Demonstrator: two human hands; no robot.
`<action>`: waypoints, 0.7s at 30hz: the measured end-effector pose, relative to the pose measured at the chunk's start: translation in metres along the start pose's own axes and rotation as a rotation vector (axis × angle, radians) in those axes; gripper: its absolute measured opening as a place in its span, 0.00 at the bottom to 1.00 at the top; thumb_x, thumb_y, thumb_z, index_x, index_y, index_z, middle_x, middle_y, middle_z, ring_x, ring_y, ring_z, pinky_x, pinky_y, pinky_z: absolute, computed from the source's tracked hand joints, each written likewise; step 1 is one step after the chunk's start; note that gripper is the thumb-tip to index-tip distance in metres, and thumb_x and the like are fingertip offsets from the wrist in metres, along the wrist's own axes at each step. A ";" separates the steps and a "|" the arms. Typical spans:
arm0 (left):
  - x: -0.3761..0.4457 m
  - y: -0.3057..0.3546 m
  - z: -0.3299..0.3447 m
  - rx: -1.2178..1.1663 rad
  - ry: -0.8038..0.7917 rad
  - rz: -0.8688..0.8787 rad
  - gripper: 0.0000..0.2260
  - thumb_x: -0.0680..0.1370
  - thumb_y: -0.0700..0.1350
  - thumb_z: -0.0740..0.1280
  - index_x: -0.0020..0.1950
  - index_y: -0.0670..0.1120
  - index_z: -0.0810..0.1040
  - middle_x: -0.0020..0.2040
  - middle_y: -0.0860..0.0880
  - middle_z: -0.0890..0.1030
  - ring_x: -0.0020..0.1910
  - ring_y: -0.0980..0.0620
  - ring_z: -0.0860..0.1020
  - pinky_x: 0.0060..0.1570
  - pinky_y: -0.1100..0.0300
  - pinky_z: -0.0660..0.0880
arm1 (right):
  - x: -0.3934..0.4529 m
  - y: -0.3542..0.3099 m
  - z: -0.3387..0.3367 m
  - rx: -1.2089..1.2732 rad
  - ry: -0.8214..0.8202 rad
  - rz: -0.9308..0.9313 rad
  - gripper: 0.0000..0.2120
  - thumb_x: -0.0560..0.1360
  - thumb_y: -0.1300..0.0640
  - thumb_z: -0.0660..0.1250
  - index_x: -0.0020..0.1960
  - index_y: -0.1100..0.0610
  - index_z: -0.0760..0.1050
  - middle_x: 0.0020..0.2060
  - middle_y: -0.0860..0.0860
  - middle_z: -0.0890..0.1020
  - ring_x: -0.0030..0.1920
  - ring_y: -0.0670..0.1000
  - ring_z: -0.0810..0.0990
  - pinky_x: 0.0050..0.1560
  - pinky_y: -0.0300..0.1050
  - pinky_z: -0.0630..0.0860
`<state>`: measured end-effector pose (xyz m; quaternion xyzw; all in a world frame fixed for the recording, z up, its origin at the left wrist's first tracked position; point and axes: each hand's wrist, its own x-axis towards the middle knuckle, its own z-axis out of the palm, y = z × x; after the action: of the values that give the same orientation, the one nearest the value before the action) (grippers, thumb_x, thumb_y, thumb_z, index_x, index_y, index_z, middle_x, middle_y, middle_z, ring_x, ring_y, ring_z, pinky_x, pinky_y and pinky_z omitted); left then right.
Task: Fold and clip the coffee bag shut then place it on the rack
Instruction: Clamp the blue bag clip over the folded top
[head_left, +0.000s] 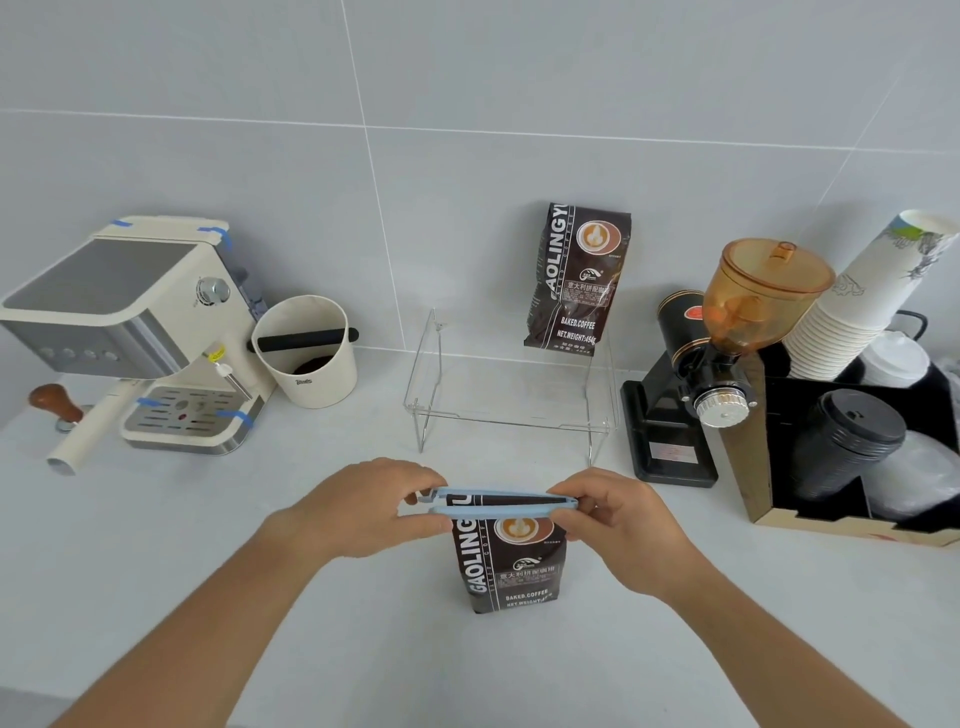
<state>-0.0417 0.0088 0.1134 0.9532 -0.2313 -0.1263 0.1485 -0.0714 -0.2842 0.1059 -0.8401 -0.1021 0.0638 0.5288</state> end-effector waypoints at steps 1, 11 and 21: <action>0.001 0.000 -0.001 0.032 -0.023 0.010 0.18 0.74 0.68 0.59 0.57 0.60 0.75 0.45 0.63 0.75 0.45 0.59 0.74 0.41 0.62 0.72 | 0.000 0.000 0.000 -0.007 0.001 0.000 0.18 0.73 0.64 0.72 0.42 0.39 0.81 0.41 0.49 0.83 0.38 0.54 0.81 0.44 0.55 0.83; 0.006 0.002 0.004 0.169 -0.048 0.092 0.16 0.80 0.60 0.57 0.41 0.50 0.68 0.32 0.55 0.68 0.35 0.51 0.70 0.34 0.57 0.63 | -0.001 0.003 -0.006 -0.314 -0.019 -0.131 0.07 0.74 0.58 0.72 0.52 0.54 0.83 0.36 0.39 0.78 0.40 0.43 0.78 0.41 0.26 0.73; 0.000 0.004 0.011 0.070 0.010 0.087 0.16 0.80 0.59 0.57 0.36 0.54 0.62 0.29 0.55 0.67 0.29 0.59 0.65 0.28 0.65 0.58 | -0.007 0.001 -0.003 -0.406 0.016 -0.237 0.03 0.74 0.59 0.71 0.48 0.54 0.82 0.36 0.48 0.80 0.39 0.45 0.75 0.36 0.25 0.69</action>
<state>-0.0470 0.0032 0.1042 0.9475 -0.2758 -0.1067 0.1214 -0.0777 -0.2891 0.1069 -0.9119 -0.2066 -0.0271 0.3535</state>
